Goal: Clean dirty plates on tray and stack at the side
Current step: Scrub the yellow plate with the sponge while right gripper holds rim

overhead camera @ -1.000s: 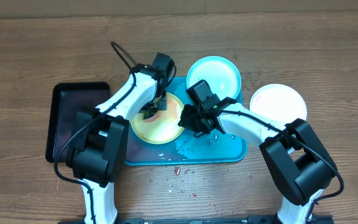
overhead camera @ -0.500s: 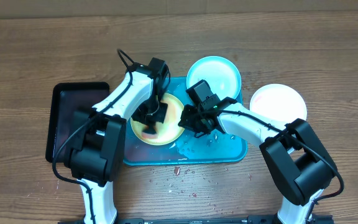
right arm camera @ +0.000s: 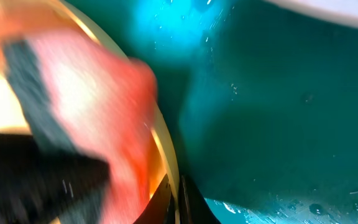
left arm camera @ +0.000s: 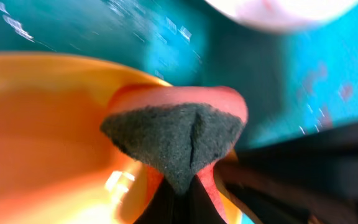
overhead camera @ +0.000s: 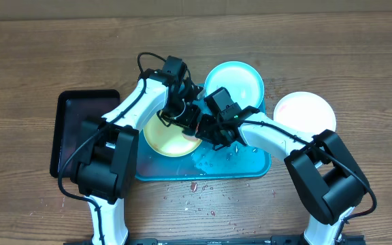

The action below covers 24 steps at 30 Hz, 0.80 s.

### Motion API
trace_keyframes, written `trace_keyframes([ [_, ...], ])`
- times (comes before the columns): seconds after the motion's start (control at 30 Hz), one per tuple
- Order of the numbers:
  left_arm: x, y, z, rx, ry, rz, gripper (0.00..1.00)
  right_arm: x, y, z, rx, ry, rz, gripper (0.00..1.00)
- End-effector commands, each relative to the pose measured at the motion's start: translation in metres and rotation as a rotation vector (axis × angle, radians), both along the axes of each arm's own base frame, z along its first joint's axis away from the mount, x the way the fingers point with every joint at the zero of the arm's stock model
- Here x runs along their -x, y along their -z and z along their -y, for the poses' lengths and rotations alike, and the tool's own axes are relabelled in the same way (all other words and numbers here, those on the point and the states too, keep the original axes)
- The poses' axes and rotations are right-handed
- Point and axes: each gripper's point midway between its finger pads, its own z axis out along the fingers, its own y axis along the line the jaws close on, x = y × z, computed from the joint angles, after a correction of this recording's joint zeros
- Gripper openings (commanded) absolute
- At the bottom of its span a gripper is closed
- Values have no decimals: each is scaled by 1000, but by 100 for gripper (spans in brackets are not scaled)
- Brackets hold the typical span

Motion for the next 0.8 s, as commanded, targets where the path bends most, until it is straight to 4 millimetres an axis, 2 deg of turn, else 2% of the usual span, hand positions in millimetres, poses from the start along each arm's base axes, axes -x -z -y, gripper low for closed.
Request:
trace_keyframes([
  [0.0, -24, 17, -37, -240, -264, 54, 4, -1, 3, 1, 15, 2, 1, 4],
  [0.07, -35, 18, -67, -400, -394, 118, 4, -1, 3, 1, 15, 2, 1, 4],
  [0.17, -40, 11, -109, -617, -513, 201, 4, -1, 3, 1, 15, 2, 1, 4],
  [0.3, -27, -9, -159, -891, -642, 263, 4, -1, 3, 1, 14, 2, 1, 4],
  [0.37, -16, -17, -173, -978, -699, 265, 4, -1, 3, 1, 14, 2, 1, 4],
  [0.5, 1, -15, -173, -990, -673, 187, 4, -1, 3, 1, 14, 2, 1, 4],
  [0.57, 11, -9, -165, -950, -617, 111, 4, -1, 3, 1, 14, 2, 1, 4],
  [0.67, 25, 6, -135, -793, -440, -31, 4, -1, 3, 1, 14, 3, 1, 4],
  [0.77, 45, 15, -87, -511, -171, -171, 4, -1, 3, 1, 14, 3, 1, 3],
])
